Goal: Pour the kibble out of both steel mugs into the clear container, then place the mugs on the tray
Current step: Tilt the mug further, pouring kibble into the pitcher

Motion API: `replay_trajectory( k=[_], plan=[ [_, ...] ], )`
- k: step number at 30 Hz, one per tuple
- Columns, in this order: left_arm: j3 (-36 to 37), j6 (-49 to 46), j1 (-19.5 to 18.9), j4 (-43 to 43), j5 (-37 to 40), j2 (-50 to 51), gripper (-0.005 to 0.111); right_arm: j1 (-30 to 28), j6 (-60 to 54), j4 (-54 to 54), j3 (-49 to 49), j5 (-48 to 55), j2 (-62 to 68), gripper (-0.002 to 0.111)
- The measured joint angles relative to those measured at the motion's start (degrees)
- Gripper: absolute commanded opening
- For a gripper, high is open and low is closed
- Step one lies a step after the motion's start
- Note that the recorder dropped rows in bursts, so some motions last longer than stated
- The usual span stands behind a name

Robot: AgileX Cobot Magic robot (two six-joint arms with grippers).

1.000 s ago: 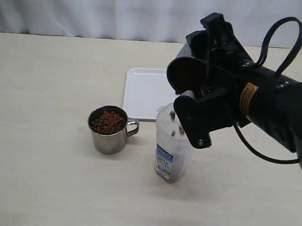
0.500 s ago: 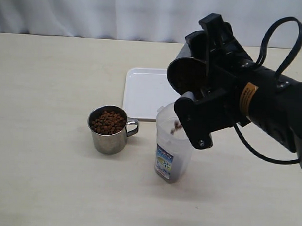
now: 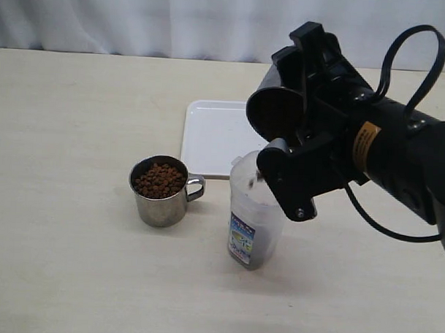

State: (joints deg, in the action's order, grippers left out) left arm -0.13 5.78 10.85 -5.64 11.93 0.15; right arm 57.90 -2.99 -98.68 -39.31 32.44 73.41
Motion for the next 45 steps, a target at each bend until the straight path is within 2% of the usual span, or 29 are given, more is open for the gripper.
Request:
replay_trajectory(
  k=[36, 45],
  plan=[
    [0.0, 0.0, 0.0, 0.0, 0.0, 0.0, 0.0, 0.0, -0.45, -0.37, -2.19, -1.31, 0.09, 0.004],
    [0.0, 0.0, 0.0, 0.0, 0.0, 0.0, 0.0, 0.0, -4.76, -0.37, -2.19, -1.31, 0.09, 0.004]
  ],
)
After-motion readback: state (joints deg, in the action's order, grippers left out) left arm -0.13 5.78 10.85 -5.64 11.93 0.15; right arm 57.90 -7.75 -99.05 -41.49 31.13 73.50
